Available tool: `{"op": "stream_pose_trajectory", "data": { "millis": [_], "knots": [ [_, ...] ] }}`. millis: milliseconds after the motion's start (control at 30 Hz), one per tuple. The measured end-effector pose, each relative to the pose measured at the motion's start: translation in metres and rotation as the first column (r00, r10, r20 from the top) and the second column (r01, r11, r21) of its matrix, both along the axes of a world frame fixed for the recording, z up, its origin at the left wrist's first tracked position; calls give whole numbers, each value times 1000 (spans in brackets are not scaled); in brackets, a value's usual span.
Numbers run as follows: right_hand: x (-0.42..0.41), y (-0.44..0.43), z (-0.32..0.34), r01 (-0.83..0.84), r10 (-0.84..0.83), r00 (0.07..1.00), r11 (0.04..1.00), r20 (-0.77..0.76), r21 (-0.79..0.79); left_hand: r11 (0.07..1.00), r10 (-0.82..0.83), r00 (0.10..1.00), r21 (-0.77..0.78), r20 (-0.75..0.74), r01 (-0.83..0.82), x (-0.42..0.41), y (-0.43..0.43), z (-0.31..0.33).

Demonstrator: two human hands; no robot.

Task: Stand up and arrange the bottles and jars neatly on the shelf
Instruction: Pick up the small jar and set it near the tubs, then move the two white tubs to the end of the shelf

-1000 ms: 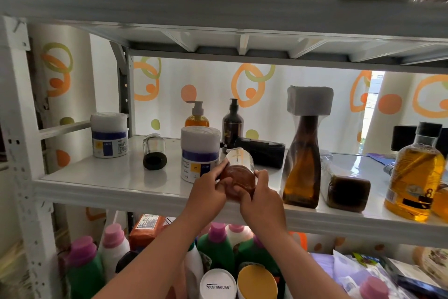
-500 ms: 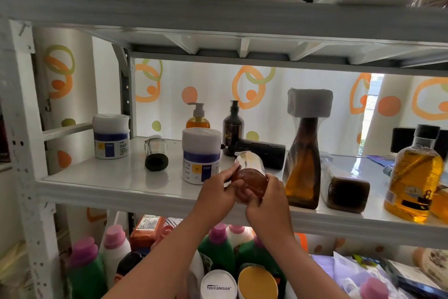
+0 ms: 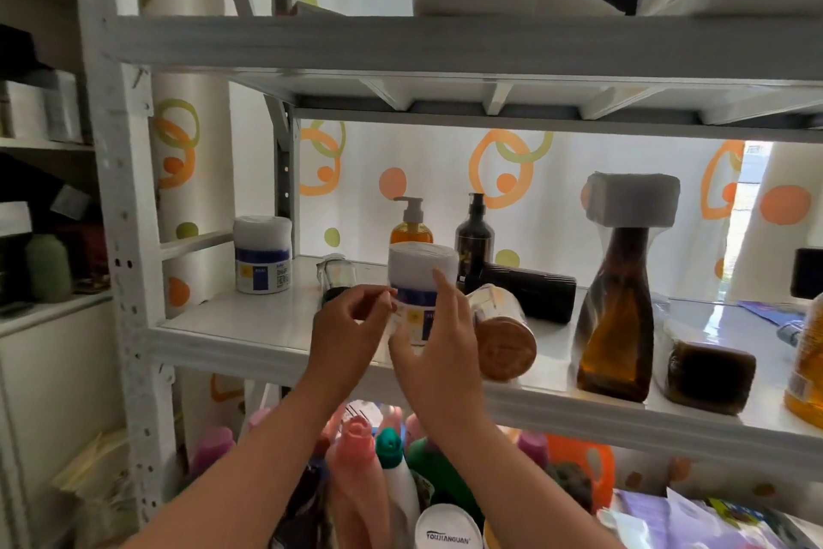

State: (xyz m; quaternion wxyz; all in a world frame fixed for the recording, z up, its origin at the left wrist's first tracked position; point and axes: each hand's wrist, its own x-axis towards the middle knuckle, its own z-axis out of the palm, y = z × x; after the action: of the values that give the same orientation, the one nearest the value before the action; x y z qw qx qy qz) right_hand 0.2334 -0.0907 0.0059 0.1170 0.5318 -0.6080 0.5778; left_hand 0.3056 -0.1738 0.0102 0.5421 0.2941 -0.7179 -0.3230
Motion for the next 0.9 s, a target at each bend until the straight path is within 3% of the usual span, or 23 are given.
{"op": "stream_pose_trajectory", "data": {
  "millis": [167,267,467,700,900],
  "knots": [
    [-4,-33,-3,118,-126,991,984,53,131,974,217,975,60,53,-220,35,-36,-7],
    [-7,-46,-7,121,-153,968,979,200,163,956,278,957,69,83,-284,51,-55,-5],
    [-12,-65,-8,132,-198,937,964,287,232,930,259,937,201,236,-308,72,-111,-11],
    [-24,-82,-5,208,-305,861,941,406,266,883,335,916,266,221,-387,79,-166,-4],
    [-27,-88,-14,237,-308,882,944,355,230,808,341,890,390,302,-442,89,-215,1]
  ]
}}
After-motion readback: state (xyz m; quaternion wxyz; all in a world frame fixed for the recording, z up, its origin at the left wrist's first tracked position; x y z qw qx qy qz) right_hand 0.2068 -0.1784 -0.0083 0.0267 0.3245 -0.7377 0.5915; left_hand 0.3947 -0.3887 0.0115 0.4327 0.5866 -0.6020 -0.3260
